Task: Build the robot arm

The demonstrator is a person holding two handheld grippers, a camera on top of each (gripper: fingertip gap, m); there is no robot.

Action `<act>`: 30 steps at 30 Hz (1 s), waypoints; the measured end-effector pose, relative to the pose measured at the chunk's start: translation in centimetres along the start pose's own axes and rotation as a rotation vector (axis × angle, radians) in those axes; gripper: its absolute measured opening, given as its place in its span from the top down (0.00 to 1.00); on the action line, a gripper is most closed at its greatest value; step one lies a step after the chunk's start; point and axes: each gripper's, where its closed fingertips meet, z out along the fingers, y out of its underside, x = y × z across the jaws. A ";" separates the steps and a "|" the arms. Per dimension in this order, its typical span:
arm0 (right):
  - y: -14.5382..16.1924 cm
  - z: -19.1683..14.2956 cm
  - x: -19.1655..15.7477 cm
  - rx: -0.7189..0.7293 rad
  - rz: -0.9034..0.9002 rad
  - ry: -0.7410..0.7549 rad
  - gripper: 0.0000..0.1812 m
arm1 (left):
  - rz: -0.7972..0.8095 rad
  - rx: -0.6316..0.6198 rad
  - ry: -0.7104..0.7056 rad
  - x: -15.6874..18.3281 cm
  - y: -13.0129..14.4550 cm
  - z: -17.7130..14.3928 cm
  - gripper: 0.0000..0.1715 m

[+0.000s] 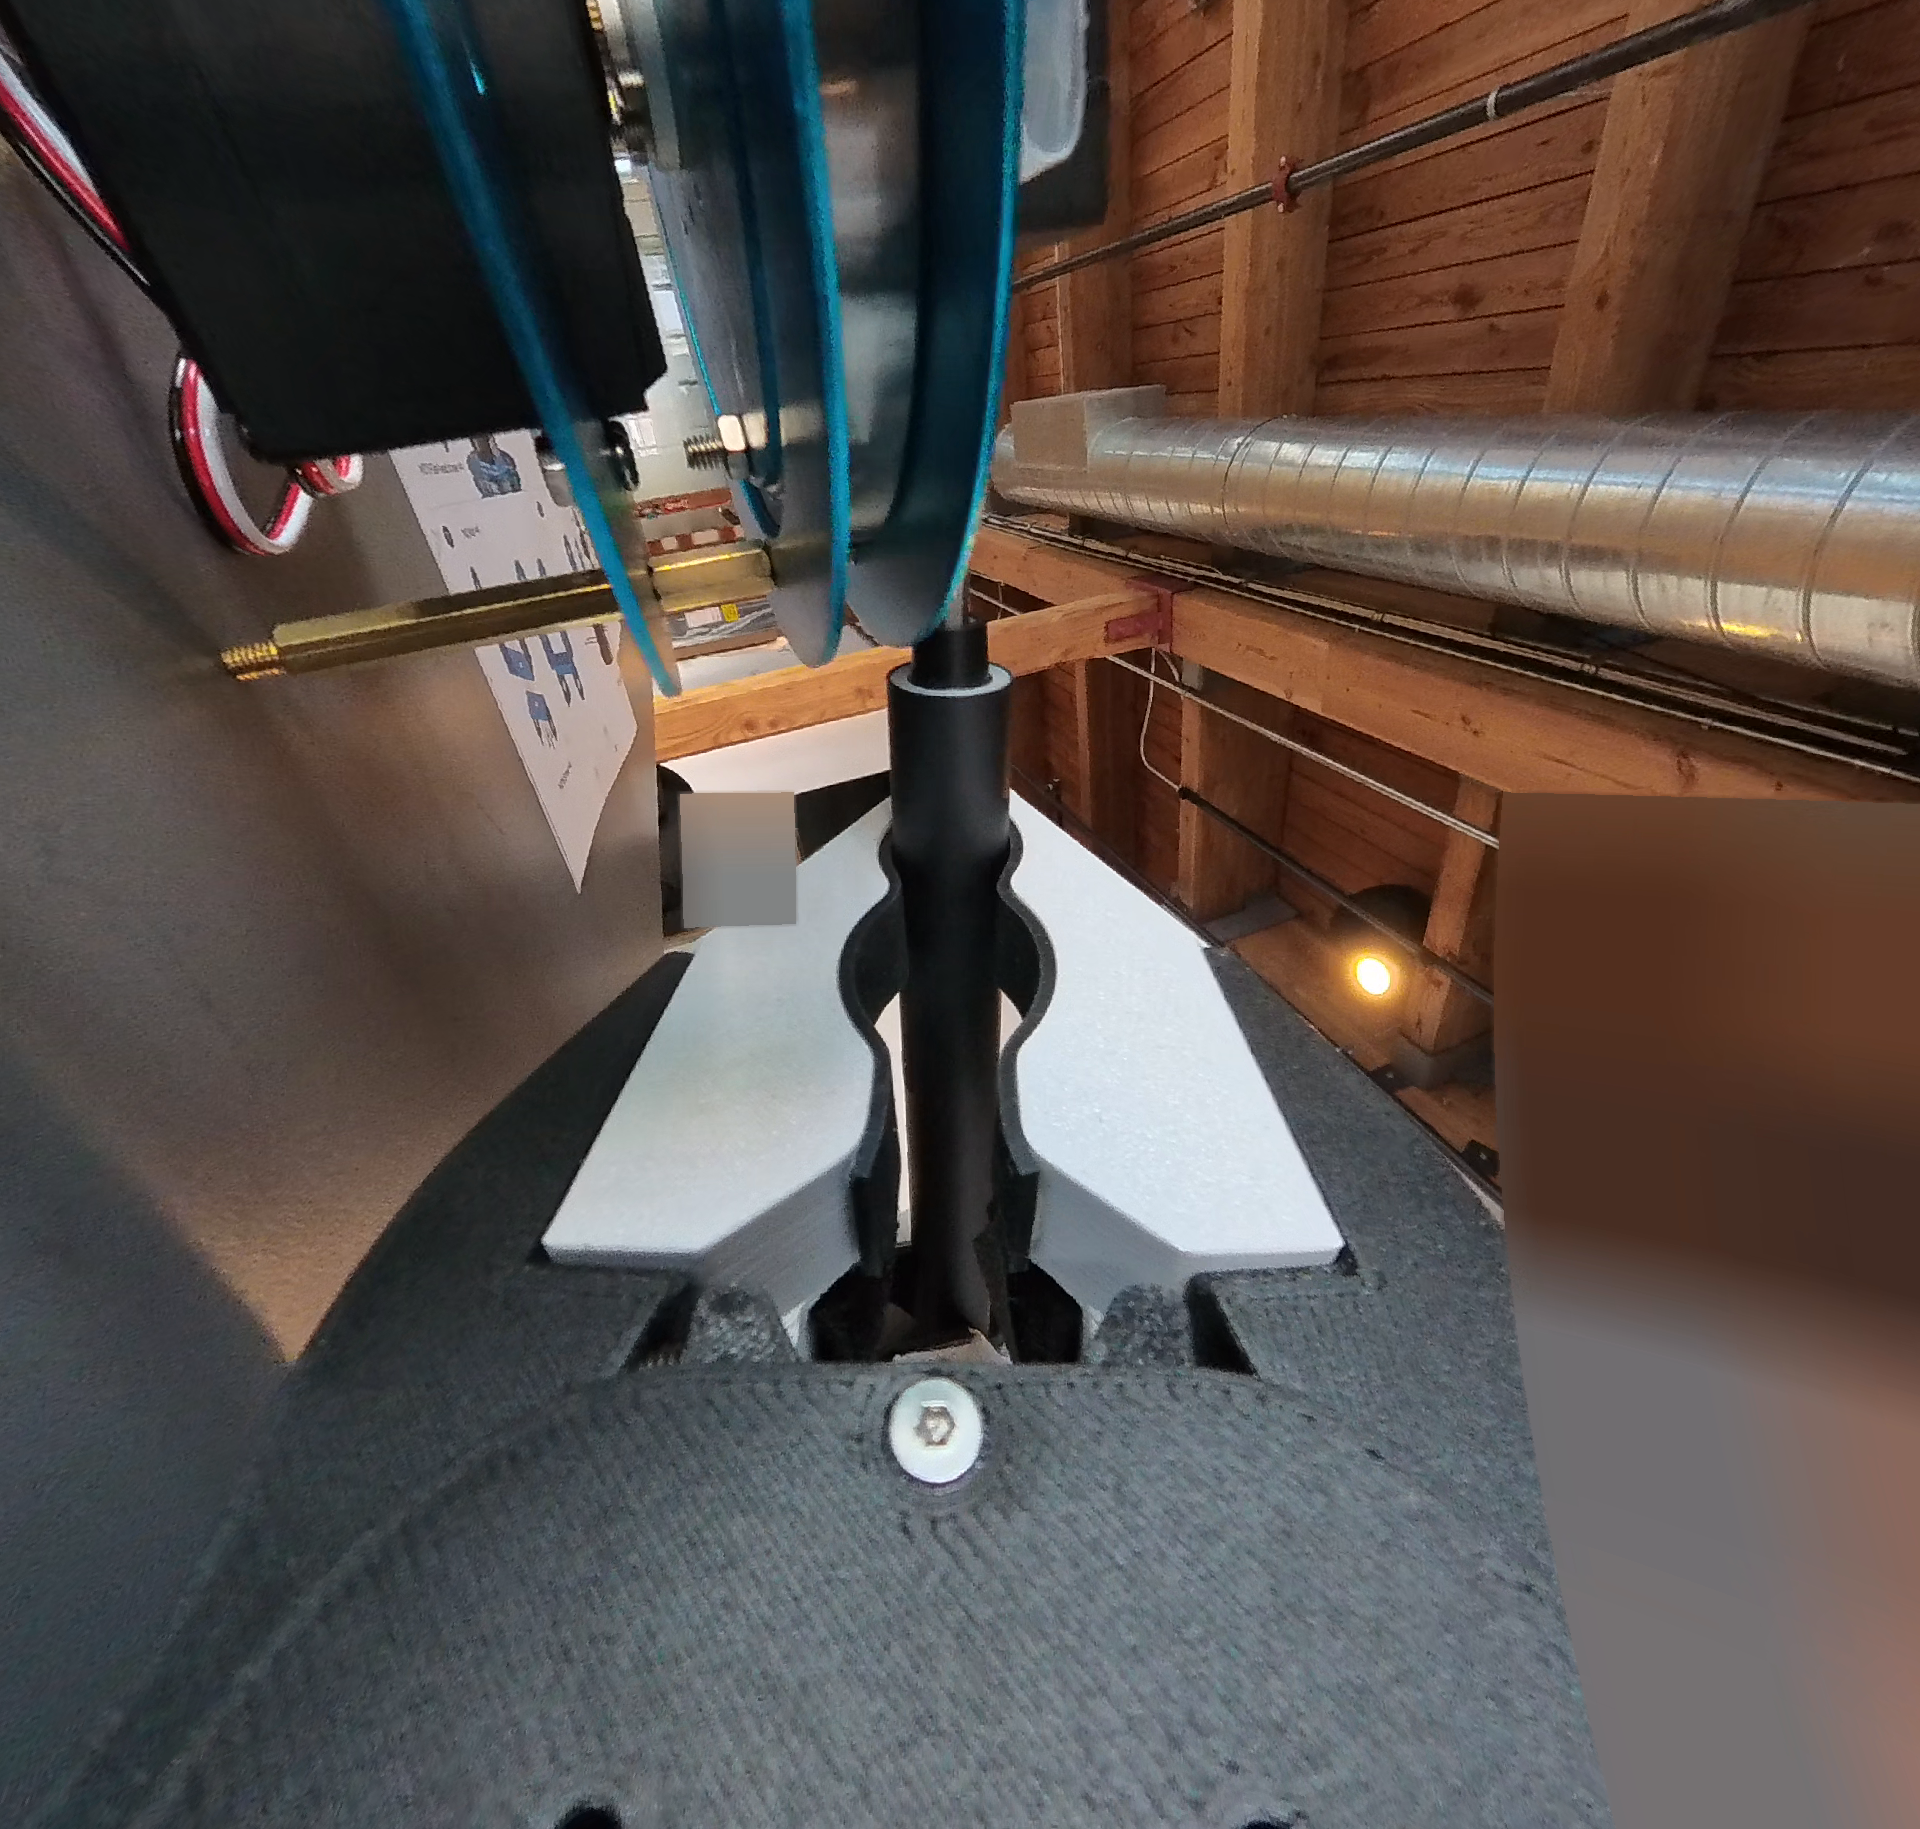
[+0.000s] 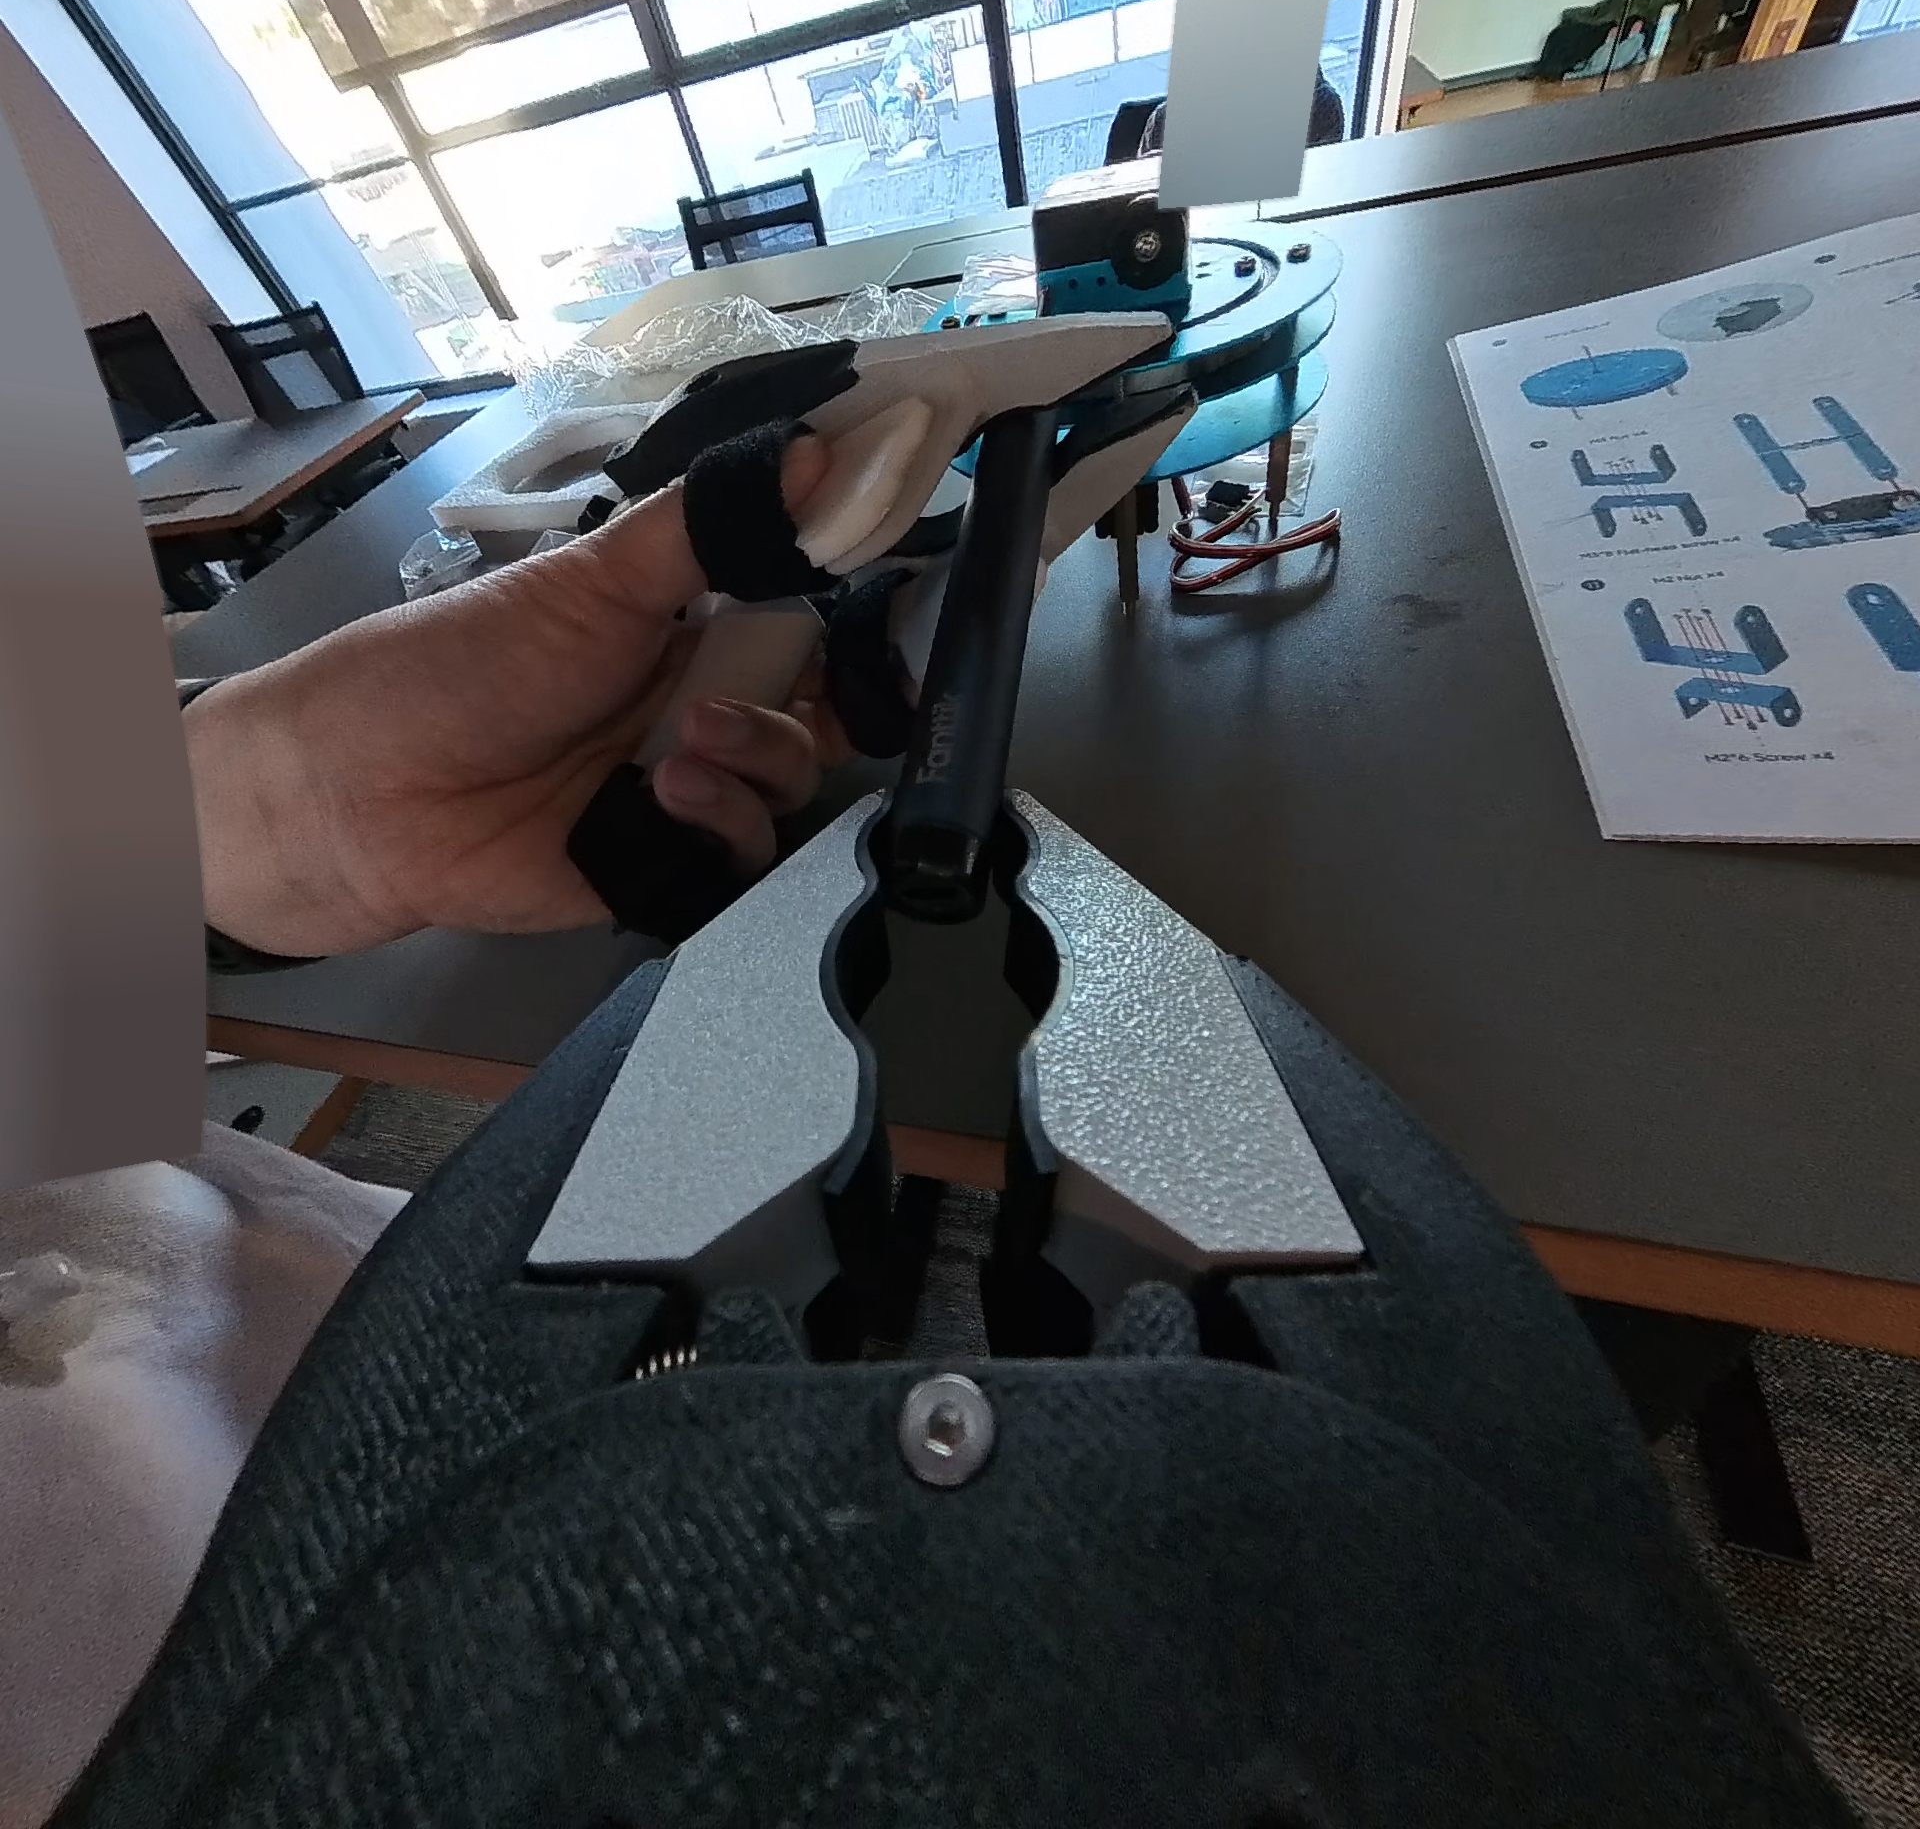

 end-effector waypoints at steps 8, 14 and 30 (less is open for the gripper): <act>-0.1 0.0 0.1 0.003 -0.002 0.002 0.92 | -0.003 0.002 0.000 0.0 0.0 0.0 0.96; -0.1 0.0 0.2 0.005 0.001 0.003 0.92 | -0.002 0.002 -0.002 0.0 -0.1 0.0 0.96; -1.0 -0.2 -0.1 0.098 0.487 -0.278 0.92 | 0.009 -0.002 -0.008 0.2 -0.2 0.1 0.96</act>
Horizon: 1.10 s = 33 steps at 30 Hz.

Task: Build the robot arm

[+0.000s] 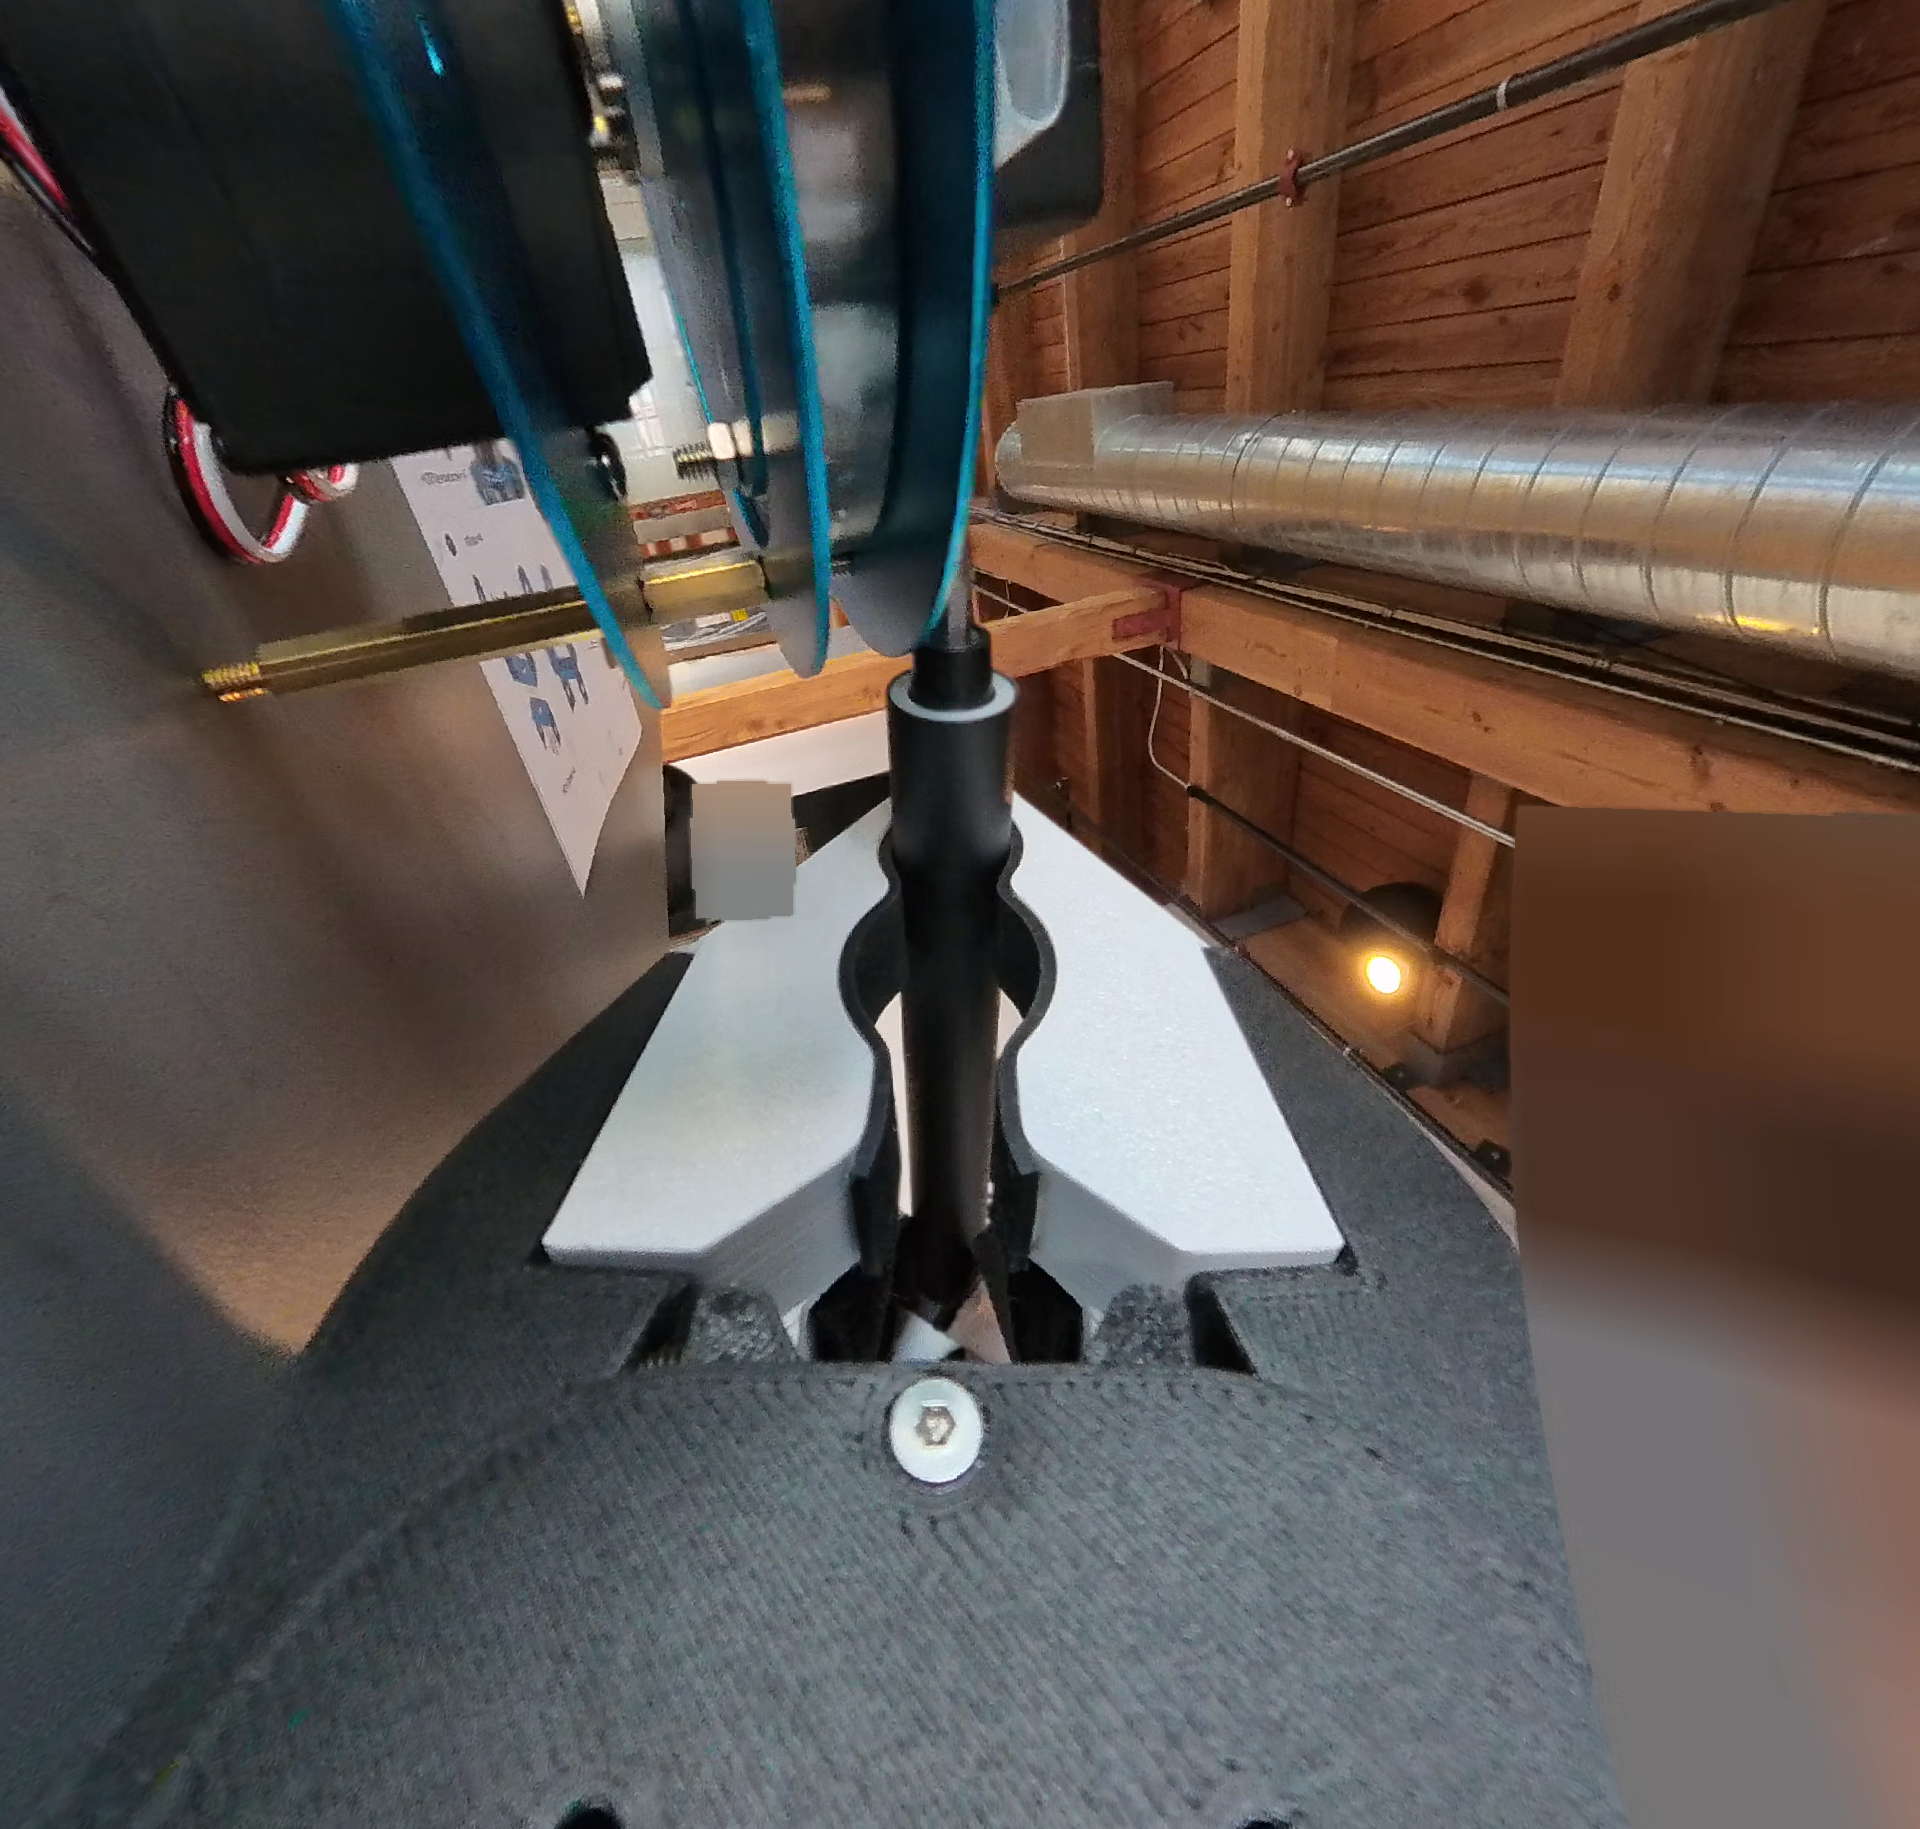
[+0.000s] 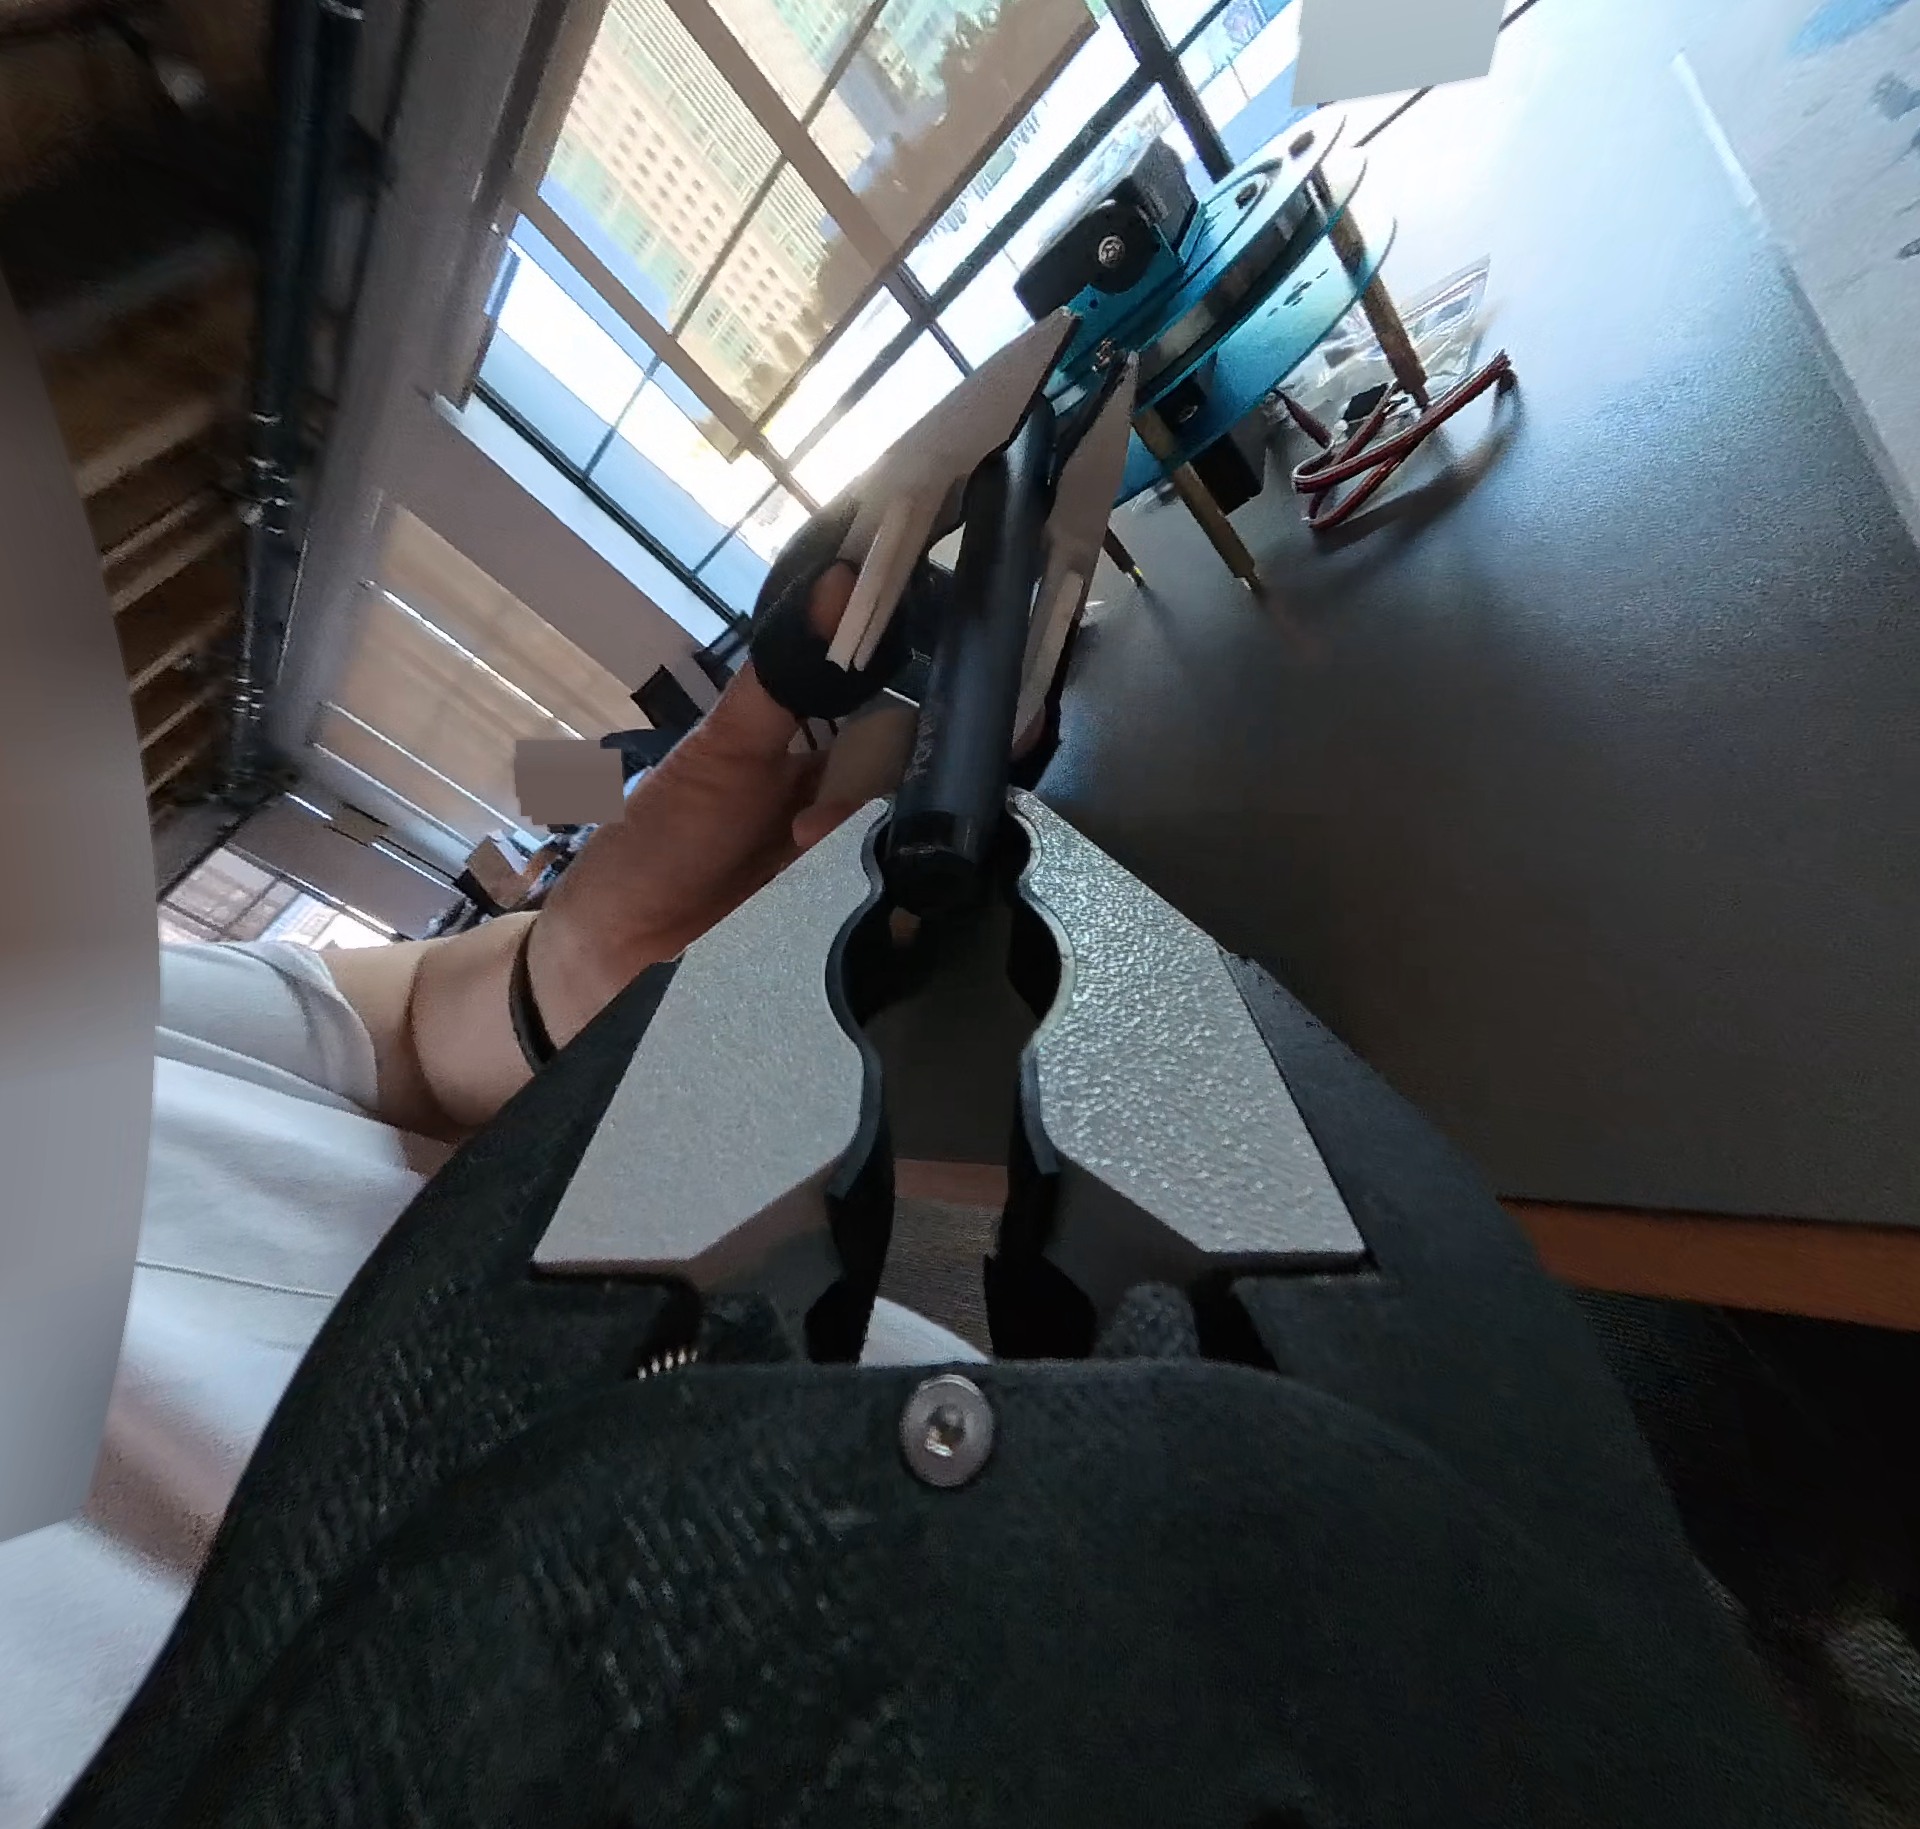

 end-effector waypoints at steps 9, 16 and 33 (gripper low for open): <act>0.6 -0.2 0.1 -0.029 -0.295 0.130 0.87 | -0.003 -0.016 -0.005 -0.2 0.4 0.0 0.96; 0.6 -0.4 0.3 -0.094 -0.492 0.245 0.91 | 0.015 -0.025 0.006 0.2 0.5 0.1 0.96; 0.2 -1.0 -1.7 0.132 -0.410 0.192 0.92 | 0.224 -0.217 -0.057 2.1 1.5 -0.9 0.92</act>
